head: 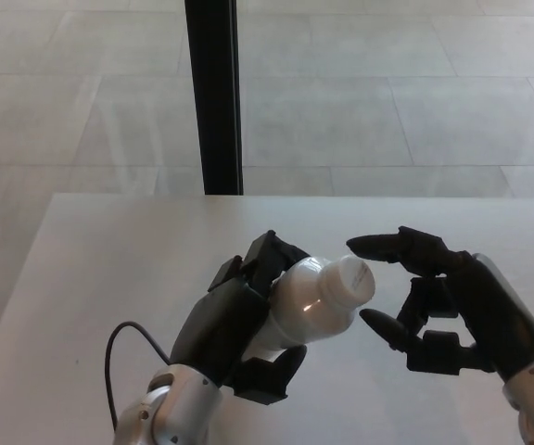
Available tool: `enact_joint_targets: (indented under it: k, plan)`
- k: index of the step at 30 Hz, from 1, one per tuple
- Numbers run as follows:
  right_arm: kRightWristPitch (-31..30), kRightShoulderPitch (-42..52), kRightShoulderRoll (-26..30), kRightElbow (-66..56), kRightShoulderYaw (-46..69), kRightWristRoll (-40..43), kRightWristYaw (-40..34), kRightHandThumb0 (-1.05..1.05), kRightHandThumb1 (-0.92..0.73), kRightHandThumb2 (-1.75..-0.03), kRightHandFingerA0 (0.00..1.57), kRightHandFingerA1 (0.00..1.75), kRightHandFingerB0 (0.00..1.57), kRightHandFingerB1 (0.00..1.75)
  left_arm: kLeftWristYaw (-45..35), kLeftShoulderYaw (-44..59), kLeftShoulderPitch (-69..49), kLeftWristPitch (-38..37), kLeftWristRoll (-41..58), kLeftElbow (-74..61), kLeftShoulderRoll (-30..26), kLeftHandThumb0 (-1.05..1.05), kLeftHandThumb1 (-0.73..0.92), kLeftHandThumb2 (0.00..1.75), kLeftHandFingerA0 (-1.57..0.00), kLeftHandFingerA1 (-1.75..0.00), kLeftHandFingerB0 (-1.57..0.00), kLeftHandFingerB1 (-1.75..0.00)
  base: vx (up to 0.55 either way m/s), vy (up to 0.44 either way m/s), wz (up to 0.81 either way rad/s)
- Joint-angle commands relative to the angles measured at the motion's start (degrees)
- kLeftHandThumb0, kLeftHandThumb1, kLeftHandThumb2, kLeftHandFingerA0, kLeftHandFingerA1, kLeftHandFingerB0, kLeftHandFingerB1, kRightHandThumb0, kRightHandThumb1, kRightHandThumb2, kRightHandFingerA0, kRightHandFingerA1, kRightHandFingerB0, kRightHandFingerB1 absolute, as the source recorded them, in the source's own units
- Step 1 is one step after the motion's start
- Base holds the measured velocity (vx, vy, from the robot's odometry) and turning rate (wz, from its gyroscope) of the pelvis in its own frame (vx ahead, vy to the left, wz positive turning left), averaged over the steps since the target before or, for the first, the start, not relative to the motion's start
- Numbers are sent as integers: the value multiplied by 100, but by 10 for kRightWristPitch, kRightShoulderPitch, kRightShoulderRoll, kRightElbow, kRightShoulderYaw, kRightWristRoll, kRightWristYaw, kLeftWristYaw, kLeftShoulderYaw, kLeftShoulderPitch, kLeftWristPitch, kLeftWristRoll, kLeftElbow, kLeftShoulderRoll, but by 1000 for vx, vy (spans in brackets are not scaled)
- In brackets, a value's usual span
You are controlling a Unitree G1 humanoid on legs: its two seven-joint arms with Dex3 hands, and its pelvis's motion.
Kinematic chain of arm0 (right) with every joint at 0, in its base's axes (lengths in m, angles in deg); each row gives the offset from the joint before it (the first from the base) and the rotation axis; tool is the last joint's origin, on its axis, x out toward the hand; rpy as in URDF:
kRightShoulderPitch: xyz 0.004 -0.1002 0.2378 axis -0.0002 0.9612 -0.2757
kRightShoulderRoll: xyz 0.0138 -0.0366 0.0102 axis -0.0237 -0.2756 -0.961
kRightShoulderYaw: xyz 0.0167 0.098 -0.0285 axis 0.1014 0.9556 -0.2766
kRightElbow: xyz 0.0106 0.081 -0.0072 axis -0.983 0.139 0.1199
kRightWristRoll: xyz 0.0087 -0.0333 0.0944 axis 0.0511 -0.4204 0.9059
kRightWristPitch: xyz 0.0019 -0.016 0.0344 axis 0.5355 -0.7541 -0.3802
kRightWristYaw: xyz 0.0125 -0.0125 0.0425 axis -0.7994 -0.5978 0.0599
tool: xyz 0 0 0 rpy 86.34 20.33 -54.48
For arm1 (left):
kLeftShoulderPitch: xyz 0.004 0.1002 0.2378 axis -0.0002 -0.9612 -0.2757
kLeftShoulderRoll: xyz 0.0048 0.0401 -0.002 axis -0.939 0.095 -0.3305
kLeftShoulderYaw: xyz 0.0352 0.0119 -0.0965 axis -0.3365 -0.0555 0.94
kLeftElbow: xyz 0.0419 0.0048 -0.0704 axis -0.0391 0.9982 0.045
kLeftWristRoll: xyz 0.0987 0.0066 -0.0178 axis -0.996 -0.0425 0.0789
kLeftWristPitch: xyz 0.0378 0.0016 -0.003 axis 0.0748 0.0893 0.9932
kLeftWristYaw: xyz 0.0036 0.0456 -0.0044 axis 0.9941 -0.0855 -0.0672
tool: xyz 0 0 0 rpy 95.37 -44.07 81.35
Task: The robot uses its left hand to to lift the bottle kept on the middle of the desk and tilts it towards its right hand. It then uses its right hand to rotate its cap to open it and places the bottle and cap back on the desk
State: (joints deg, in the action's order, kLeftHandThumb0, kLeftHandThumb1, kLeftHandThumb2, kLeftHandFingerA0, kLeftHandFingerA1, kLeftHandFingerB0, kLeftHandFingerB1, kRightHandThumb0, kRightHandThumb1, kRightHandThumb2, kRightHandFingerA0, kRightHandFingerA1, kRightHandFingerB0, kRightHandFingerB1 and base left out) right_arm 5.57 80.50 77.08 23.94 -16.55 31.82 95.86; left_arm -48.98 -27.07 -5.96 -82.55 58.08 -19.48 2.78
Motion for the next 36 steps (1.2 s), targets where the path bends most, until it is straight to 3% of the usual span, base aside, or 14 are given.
enact_joint_targets:
  k: [1,13,21,31,36]
  plan:
    - [7,-13,0,-10,7,-8,-14,-54,-70,-61,93,129,48,43,2,-2,-7,8,-13,-9,-7,9,52,130,-89,-175,-79,-162,0,0,0]
    - [23,-6,-7,-10,-2,-10,-14,-52,-67,-60,98,118,48,42,1,5,0,-10,3,-1,-6,7,51,132,-90,-175,-81,-164,0,0,0]
    - [23,-5,-5,-6,-14,-11,-7,-53,-65,-60,99,119,47,41,5,4,5,-16,1,9,-6,5,45,142,-95,-175,-82,-166,0,0,0]
    - [43,-10,-2,1,-16,-23,-17,-50,-65,-59,100,120,47,42,5,1,7,-11,-8,9,-10,7,49,135,-90,-175,-80,-163,0,0,0]
    - [46,-8,-8,4,-14,-21,-19,-45,-66,-61,97,130,49,43,6,2,6,-21,-2,10,-10,7,49,136,-91,-175,-81,-165,0,0,0]
